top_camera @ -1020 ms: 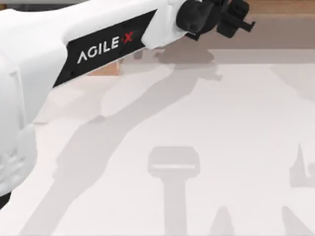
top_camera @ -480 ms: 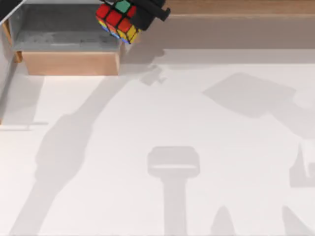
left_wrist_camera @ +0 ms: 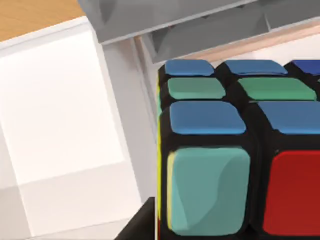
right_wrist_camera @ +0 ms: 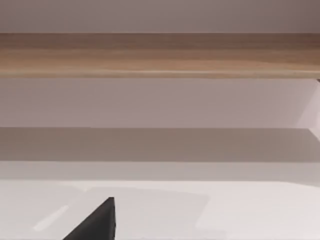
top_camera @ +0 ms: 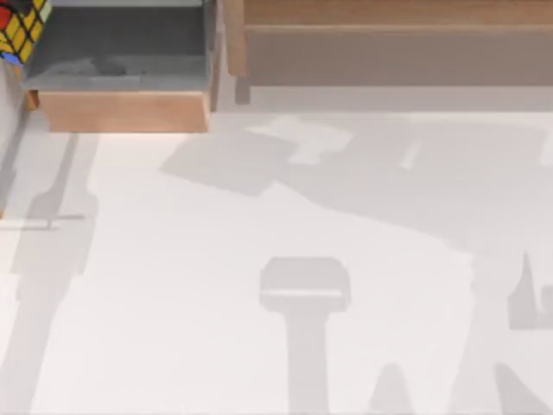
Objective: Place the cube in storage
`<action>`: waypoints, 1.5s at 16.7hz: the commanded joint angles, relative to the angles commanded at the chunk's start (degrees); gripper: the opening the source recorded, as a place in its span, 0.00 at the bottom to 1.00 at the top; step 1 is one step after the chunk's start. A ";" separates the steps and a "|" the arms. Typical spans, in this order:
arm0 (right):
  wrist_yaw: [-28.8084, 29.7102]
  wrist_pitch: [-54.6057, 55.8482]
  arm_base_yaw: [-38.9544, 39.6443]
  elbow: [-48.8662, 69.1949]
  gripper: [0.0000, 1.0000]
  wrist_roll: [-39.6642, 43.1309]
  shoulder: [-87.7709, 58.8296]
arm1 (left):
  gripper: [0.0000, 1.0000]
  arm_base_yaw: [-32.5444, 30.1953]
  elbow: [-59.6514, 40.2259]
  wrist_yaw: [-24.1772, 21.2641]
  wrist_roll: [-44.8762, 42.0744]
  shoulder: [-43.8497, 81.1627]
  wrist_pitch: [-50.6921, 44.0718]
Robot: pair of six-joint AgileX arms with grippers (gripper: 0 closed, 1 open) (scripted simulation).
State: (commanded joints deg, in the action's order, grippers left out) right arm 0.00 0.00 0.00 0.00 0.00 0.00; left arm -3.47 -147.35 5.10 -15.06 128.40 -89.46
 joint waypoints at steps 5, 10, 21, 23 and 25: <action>0.00 0.00 0.00 0.00 1.00 0.00 0.00 | 0.00 14.19 -11.37 -2.82 -3.00 12.46 -5.17; 0.00 0.00 0.00 0.00 1.00 0.00 0.00 | 0.00 21.20 -17.54 -5.55 -5.08 25.63 -6.65; 0.00 0.00 0.00 0.00 1.00 0.00 0.00 | 0.15 22.57 -18.30 -6.21 -5.71 30.04 -7.70; 0.00 0.00 0.00 0.00 1.00 0.00 0.00 | 0.30 22.57 -18.30 -6.21 -5.71 30.04 -7.70; 0.00 0.00 0.00 0.00 1.00 0.00 0.00 | 0.45 22.57 -18.30 -6.21 -5.71 30.04 -7.70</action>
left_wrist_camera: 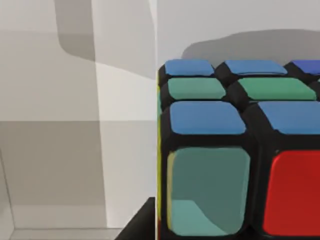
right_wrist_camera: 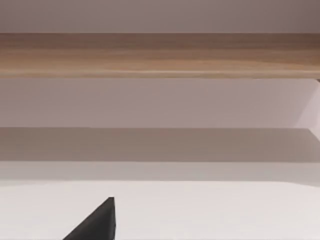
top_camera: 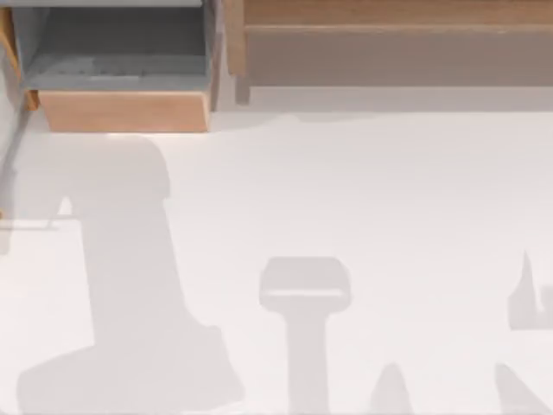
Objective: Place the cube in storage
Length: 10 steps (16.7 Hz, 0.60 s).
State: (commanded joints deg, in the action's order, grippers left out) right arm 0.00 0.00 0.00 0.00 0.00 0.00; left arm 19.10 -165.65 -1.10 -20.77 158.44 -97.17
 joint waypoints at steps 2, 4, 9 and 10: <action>0.00 0.00 0.00 0.00 1.00 0.00 0.00 | 0.60 0.00 0.00 0.00 0.00 0.00 0.00; 0.00 0.00 0.00 0.00 1.00 0.00 0.00 | 0.75 0.00 0.00 0.00 0.00 0.00 0.00; 0.00 0.00 0.00 0.00 1.00 0.00 0.00 | 1.00 0.00 0.00 0.00 0.00 0.00 0.00; 0.00 0.00 0.00 0.00 1.00 0.00 0.00 | 1.00 0.00 0.00 0.00 0.00 0.00 0.00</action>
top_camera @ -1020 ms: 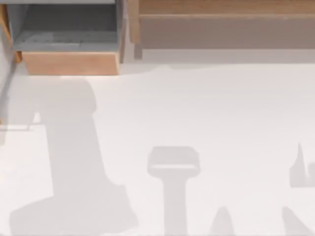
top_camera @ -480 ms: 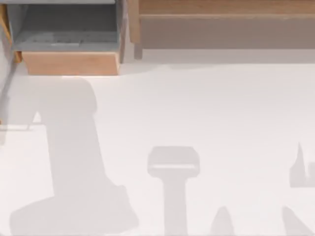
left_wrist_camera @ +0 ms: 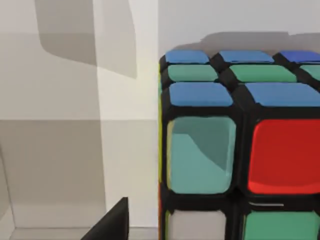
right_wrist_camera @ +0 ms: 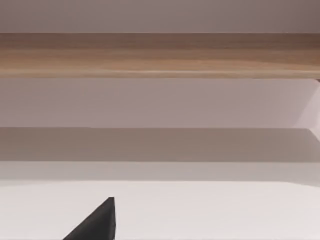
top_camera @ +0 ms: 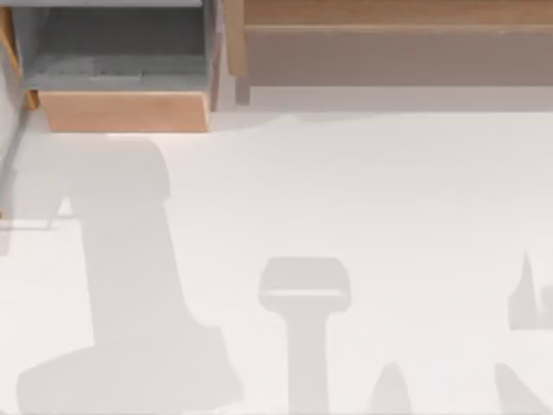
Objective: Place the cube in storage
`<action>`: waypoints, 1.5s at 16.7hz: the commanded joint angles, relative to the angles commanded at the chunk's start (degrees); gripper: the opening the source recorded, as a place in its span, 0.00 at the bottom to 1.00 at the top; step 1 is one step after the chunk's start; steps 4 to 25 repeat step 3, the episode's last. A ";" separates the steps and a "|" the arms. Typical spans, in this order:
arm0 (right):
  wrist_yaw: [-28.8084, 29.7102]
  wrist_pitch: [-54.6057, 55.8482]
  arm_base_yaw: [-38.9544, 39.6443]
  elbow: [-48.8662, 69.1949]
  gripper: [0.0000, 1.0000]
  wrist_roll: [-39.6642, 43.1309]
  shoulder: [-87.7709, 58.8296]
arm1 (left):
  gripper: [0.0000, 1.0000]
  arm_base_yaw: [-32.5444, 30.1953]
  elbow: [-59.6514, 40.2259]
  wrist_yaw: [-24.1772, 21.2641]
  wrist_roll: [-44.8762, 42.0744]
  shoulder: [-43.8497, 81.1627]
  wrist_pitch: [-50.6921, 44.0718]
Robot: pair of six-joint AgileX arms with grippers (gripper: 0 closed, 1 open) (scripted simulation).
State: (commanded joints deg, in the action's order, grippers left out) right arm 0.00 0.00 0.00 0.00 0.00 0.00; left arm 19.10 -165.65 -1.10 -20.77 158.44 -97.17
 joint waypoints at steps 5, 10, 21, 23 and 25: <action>0.00 0.00 0.00 0.00 1.00 0.00 0.00 | 1.00 0.00 0.00 0.00 0.00 0.00 0.00; 0.00 0.00 0.00 0.00 1.00 0.00 0.00 | 1.00 0.00 0.00 0.00 0.00 0.00 0.00; 0.00 0.00 0.00 0.00 1.00 0.00 0.00 | 1.00 0.00 0.00 0.00 0.00 0.00 0.00; 0.00 0.00 0.00 0.00 1.00 0.00 0.00 | 1.00 0.00 0.00 0.00 0.00 0.00 0.00; 0.00 0.00 0.00 0.00 1.00 0.00 0.00 | 1.00 0.00 0.00 0.00 0.00 0.00 0.00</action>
